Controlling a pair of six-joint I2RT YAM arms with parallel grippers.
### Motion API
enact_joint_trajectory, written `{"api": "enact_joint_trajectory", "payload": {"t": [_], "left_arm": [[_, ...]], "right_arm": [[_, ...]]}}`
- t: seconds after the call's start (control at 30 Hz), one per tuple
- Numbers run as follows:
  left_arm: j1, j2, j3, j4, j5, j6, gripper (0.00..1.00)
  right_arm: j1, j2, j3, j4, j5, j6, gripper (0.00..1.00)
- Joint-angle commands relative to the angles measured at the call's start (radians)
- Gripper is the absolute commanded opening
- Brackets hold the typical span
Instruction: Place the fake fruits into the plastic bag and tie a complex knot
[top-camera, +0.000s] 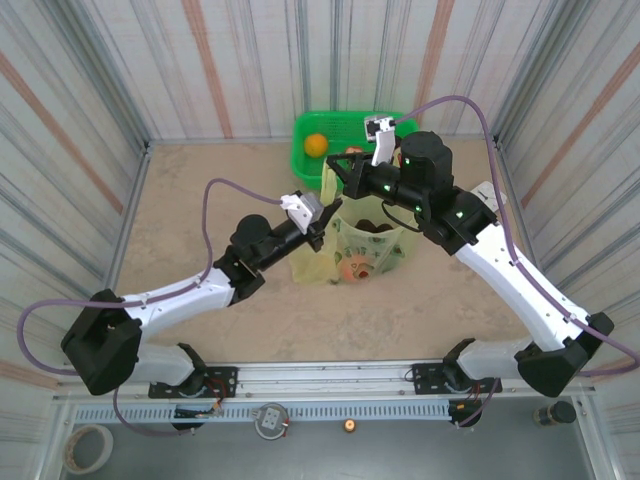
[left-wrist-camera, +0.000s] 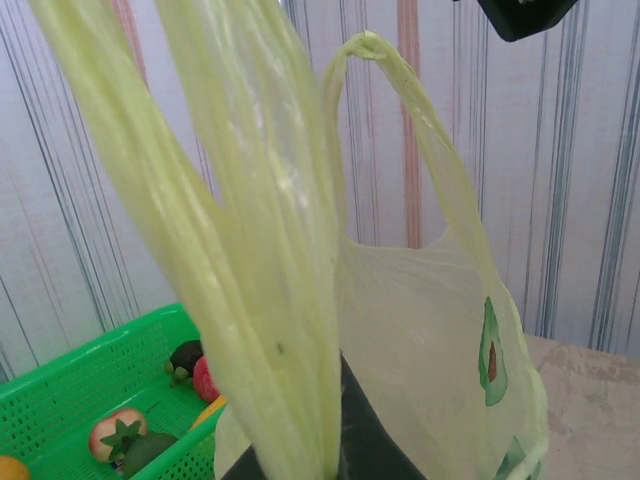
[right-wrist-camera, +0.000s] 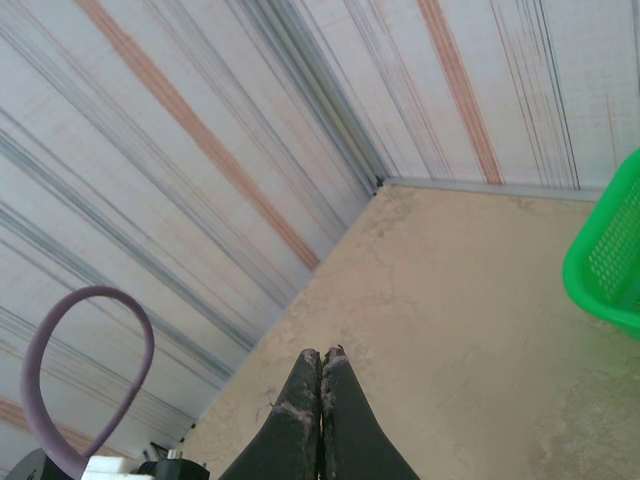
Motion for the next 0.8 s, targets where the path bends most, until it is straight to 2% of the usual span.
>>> {"api": "enact_joint_trajectory", "payload": {"t": [0.0, 0.13, 0.33, 0.5, 0.7, 0.77], "left_arm": [[0.017, 0.005, -0.008, 0.025, 0.014, -0.016, 0.00], [0.038, -0.005, -0.023, 0.016, 0.050, -0.023, 0.00], [0.076, -0.014, -0.053, 0.002, 0.097, -0.048, 0.00], [0.102, -0.006, -0.008, -0.093, 0.225, -0.021, 0.00], [0.092, -0.002, 0.016, -0.130, 0.236, 0.082, 0.00], [0.099, -0.013, 0.066, -0.245, 0.218, 0.068, 0.00]], "right_arm": [[0.002, -0.039, -0.024, 0.046, 0.041, 0.023, 0.00], [-0.020, -0.065, -0.057, 0.056, 0.113, 0.038, 0.00], [-0.111, -0.121, -0.144, 0.082, 0.192, 0.121, 0.00], [-0.130, -0.114, -0.167, 0.062, 0.212, 0.133, 0.00], [-0.132, -0.097, -0.170, 0.020, 0.269, 0.133, 0.00], [-0.132, -0.092, -0.168, 0.012, 0.269, 0.133, 0.00]]}}
